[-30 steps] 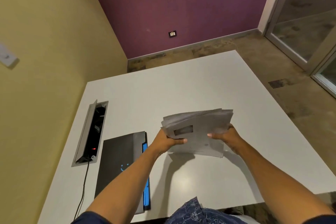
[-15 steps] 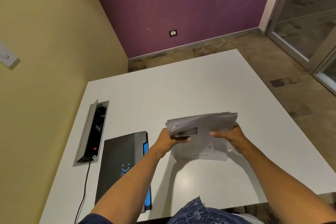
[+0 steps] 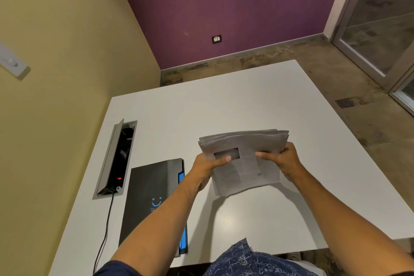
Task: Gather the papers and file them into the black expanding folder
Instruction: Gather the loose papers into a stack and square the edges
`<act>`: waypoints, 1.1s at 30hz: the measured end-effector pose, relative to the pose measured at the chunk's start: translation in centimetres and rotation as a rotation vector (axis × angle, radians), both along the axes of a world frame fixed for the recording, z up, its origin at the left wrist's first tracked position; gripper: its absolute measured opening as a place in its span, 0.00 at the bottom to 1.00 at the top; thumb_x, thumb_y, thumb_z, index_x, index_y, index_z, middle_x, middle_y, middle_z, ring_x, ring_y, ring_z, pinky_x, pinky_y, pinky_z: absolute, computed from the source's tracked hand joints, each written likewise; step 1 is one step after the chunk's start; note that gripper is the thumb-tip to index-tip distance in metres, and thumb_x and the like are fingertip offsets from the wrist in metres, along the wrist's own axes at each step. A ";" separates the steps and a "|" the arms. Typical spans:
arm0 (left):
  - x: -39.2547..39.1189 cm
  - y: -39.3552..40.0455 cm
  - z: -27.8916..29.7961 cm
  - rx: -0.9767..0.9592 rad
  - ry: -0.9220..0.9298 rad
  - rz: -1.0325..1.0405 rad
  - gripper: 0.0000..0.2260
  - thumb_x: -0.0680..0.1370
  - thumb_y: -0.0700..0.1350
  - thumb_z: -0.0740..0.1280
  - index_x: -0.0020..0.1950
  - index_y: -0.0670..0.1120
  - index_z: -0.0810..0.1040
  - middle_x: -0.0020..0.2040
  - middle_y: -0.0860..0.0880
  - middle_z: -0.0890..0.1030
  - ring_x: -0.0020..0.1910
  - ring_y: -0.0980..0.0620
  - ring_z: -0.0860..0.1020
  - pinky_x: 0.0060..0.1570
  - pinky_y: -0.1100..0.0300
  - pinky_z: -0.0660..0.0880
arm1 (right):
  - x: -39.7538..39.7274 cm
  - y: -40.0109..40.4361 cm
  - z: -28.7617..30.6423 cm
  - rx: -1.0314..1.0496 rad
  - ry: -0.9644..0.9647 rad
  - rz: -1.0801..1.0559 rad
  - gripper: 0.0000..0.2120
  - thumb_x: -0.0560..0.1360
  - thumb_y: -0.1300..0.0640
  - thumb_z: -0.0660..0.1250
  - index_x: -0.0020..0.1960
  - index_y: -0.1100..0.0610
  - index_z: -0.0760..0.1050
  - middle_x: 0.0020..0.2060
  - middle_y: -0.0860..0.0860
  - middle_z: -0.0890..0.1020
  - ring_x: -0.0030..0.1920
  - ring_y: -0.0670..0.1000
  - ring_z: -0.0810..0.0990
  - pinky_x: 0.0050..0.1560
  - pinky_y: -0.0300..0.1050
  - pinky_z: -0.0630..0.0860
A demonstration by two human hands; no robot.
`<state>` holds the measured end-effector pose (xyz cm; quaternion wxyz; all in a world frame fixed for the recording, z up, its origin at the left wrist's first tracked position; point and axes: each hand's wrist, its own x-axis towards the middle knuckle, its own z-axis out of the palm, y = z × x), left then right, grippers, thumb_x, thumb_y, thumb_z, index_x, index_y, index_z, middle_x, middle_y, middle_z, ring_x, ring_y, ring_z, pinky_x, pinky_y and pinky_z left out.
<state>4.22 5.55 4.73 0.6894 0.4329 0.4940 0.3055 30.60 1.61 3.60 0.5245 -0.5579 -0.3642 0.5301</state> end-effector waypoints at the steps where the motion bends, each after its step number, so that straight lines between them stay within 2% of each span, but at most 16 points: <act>1: 0.0 -0.4 -0.3 -0.011 0.002 -0.001 0.33 0.65 0.43 0.85 0.69 0.44 0.79 0.64 0.43 0.84 0.66 0.41 0.81 0.71 0.39 0.73 | -0.1 -0.2 -0.3 -0.014 -0.006 0.000 0.28 0.50 0.49 0.89 0.47 0.56 0.85 0.42 0.50 0.89 0.45 0.48 0.87 0.49 0.46 0.84; 3: 0.0 -1.0 -0.7 -0.016 0.035 -0.023 0.34 0.63 0.43 0.86 0.68 0.44 0.80 0.62 0.44 0.85 0.65 0.43 0.82 0.71 0.40 0.73 | -0.2 -0.7 -0.8 -0.030 -0.002 0.014 0.32 0.48 0.49 0.88 0.49 0.58 0.85 0.44 0.52 0.89 0.47 0.50 0.88 0.47 0.44 0.84; 8: 0.7 -1.8 -0.7 0.043 0.186 -0.126 0.23 0.69 0.40 0.83 0.62 0.52 0.83 0.58 0.51 0.87 0.58 0.53 0.85 0.63 0.53 0.80 | 0.2 -1.3 -2.2 -0.137 0.005 0.042 0.35 0.50 0.50 0.87 0.56 0.58 0.84 0.50 0.53 0.89 0.51 0.53 0.88 0.53 0.52 0.83; 10: 1.0 -1.8 -0.6 0.070 0.198 -0.127 0.23 0.69 0.42 0.83 0.62 0.53 0.83 0.59 0.51 0.87 0.59 0.53 0.85 0.59 0.57 0.81 | 0.0 -1.3 -2.4 -0.151 -0.006 0.025 0.31 0.55 0.53 0.88 0.55 0.57 0.84 0.50 0.53 0.89 0.51 0.54 0.88 0.53 0.52 0.83; 14: 1.6 -1.6 0.3 0.106 0.209 -0.091 0.25 0.69 0.45 0.83 0.64 0.50 0.83 0.57 0.51 0.87 0.56 0.54 0.86 0.56 0.59 0.82 | -0.6 -1.1 -1.8 -0.127 0.048 -0.049 0.16 0.65 0.63 0.82 0.51 0.56 0.84 0.47 0.55 0.89 0.47 0.55 0.89 0.43 0.45 0.85; 16: 1.7 -1.4 1.0 0.067 0.182 -0.082 0.23 0.69 0.43 0.83 0.62 0.47 0.84 0.56 0.48 0.88 0.55 0.50 0.86 0.57 0.55 0.83 | -0.9 -0.9 -1.8 -0.112 0.101 -0.090 0.15 0.67 0.63 0.81 0.52 0.58 0.84 0.48 0.58 0.88 0.46 0.57 0.89 0.46 0.52 0.86; 18: 1.6 -1.2 1.4 0.015 0.154 -0.115 0.21 0.70 0.42 0.82 0.62 0.44 0.85 0.56 0.46 0.88 0.56 0.47 0.86 0.59 0.52 0.82 | -1.1 -0.8 -2.3 -0.129 0.163 -0.162 0.19 0.66 0.61 0.82 0.56 0.59 0.83 0.50 0.58 0.88 0.48 0.61 0.88 0.52 0.62 0.84; 20: 1.3 -1.0 1.5 0.048 0.246 -0.167 0.22 0.69 0.44 0.82 0.62 0.45 0.85 0.56 0.48 0.88 0.56 0.48 0.86 0.58 0.53 0.83 | -1.1 -0.9 -2.8 -0.151 0.203 -0.190 0.24 0.64 0.56 0.83 0.58 0.59 0.82 0.51 0.57 0.88 0.50 0.62 0.88 0.54 0.66 0.82; 23: 0.8 -0.7 1.4 0.127 0.449 -0.232 0.22 0.69 0.47 0.83 0.61 0.47 0.85 0.56 0.49 0.87 0.55 0.49 0.86 0.57 0.52 0.84 | -1.3 -1.1 -3.0 -0.166 0.171 -0.142 0.35 0.58 0.50 0.87 0.62 0.56 0.81 0.56 0.57 0.87 0.54 0.61 0.87 0.57 0.66 0.82; 25: 0.6 -0.4 1.8 0.184 0.561 -0.274 0.20 0.70 0.47 0.81 0.60 0.46 0.85 0.56 0.48 0.87 0.53 0.49 0.86 0.54 0.54 0.85 | -1.4 -1.0 -2.7 -0.118 0.117 -0.193 0.42 0.56 0.54 0.87 0.67 0.56 0.76 0.60 0.57 0.84 0.58 0.60 0.85 0.58 0.63 0.82; 27: 0.5 0.1 2.6 0.285 0.722 -0.352 0.16 0.70 0.47 0.80 0.56 0.44 0.86 0.52 0.47 0.87 0.48 0.50 0.85 0.44 0.61 0.83 | -1.3 -0.8 -2.0 -0.040 -0.066 -0.295 0.49 0.58 0.59 0.86 0.74 0.53 0.66 0.69 0.55 0.77 0.66 0.57 0.79 0.64 0.60 0.79; 29: 0.7 0.7 3.4 0.415 0.953 -0.452 0.06 0.71 0.44 0.77 0.42 0.44 0.83 0.42 0.46 0.84 0.41 0.48 0.81 0.32 0.62 0.72 | -0.8 -0.4 -0.9 0.088 -0.497 -0.382 0.57 0.60 0.55 0.86 0.80 0.50 0.57 0.77 0.52 0.67 0.75 0.55 0.69 0.73 0.62 0.68; 31: 0.9 1.1 3.8 0.515 1.152 -0.538 0.12 0.70 0.39 0.70 0.31 0.45 0.70 0.31 0.46 0.75 0.37 0.43 0.77 0.30 0.58 0.65 | -0.2 -0.1 0.5 0.328 -0.936 -0.281 0.58 0.62 0.48 0.84 0.82 0.53 0.54 0.81 0.53 0.60 0.80 0.56 0.61 0.76 0.60 0.59; 33: 1.4 1.1 4.1 0.586 1.277 -0.627 0.15 0.70 0.37 0.67 0.29 0.46 0.63 0.28 0.48 0.70 0.36 0.42 0.75 0.30 0.58 0.63 | -0.3 0.4 2.5 0.557 -1.237 -0.031 0.53 0.63 0.45 0.82 0.81 0.53 0.60 0.80 0.52 0.62 0.81 0.55 0.59 0.76 0.57 0.56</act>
